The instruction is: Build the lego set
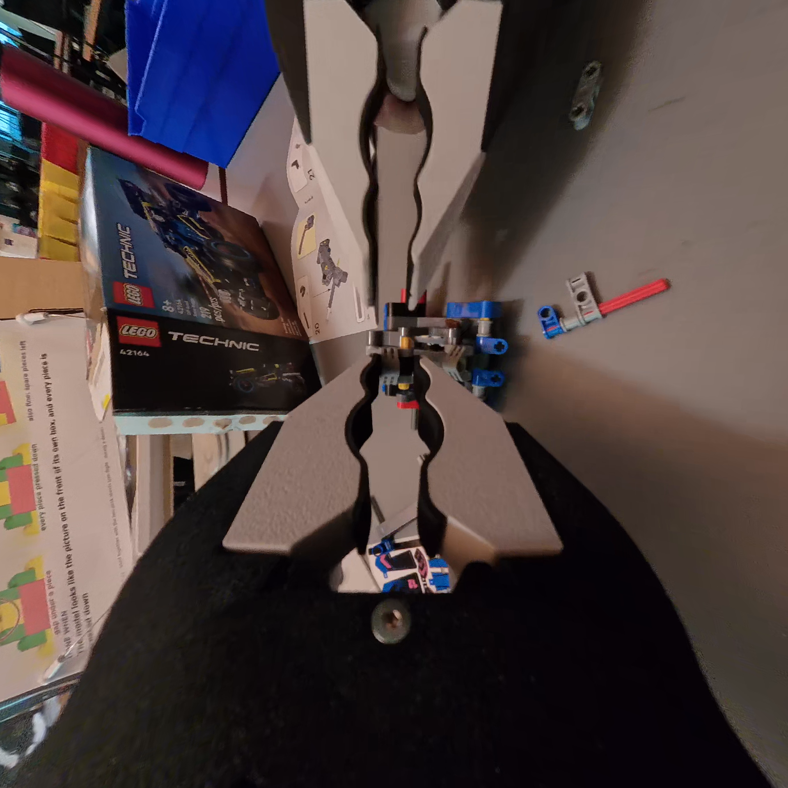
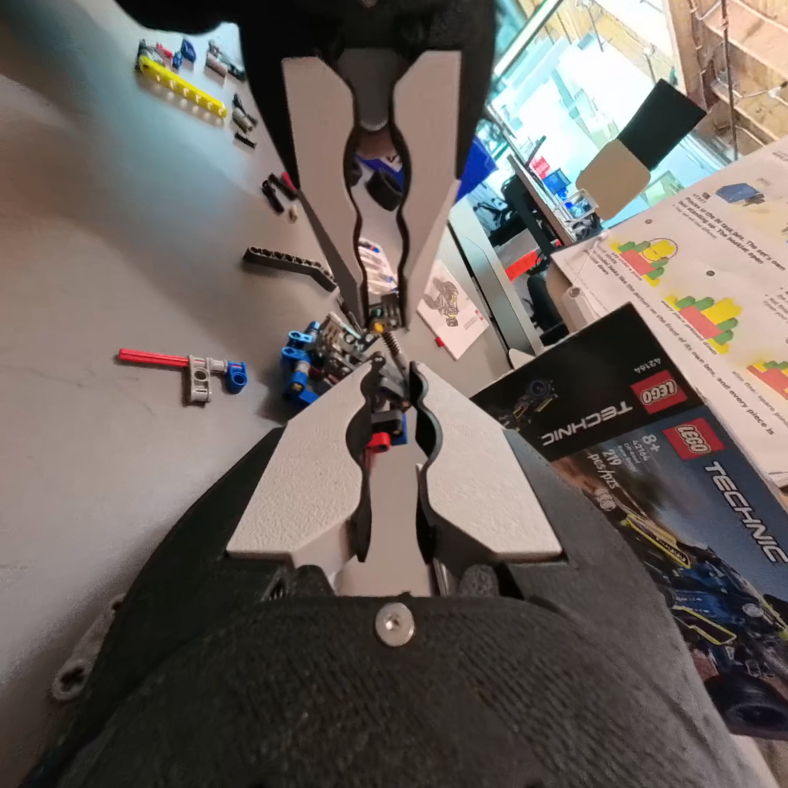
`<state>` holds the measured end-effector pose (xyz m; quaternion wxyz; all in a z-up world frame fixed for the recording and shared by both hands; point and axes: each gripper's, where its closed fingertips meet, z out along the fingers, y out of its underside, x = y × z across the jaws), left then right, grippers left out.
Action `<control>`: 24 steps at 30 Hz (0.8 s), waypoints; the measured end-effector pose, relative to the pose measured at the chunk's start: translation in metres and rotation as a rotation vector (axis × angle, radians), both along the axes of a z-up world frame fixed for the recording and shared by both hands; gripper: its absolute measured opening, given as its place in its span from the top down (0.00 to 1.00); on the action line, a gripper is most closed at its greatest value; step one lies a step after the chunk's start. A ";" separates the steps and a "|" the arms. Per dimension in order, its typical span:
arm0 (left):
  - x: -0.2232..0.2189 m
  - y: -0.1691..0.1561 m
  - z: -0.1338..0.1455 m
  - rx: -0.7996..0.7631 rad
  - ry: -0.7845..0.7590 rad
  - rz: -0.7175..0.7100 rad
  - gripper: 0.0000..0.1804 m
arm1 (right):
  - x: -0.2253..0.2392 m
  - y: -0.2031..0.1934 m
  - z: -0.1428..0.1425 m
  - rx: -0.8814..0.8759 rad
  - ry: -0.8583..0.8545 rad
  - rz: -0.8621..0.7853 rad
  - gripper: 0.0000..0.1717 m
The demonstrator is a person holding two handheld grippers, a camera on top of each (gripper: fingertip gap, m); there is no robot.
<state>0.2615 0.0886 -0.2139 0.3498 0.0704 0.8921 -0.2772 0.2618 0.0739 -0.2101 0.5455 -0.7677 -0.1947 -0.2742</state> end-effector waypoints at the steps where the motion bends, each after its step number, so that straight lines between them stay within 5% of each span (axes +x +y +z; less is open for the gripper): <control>1: 0.001 0.001 0.000 0.005 -0.020 0.003 0.94 | 0.000 -0.002 0.004 0.018 0.023 0.016 0.93; 11: 0.011 0.006 0.016 -0.007 -0.291 0.068 0.93 | 0.012 0.004 0.019 0.016 0.299 0.193 0.85; 17: 0.008 0.007 0.014 -0.006 -0.317 0.089 0.94 | 0.006 0.020 0.024 0.015 0.229 0.113 0.88; 24: 0.008 0.003 0.016 -0.021 -0.349 0.089 0.93 | 0.005 0.020 0.015 -0.001 0.398 0.058 0.89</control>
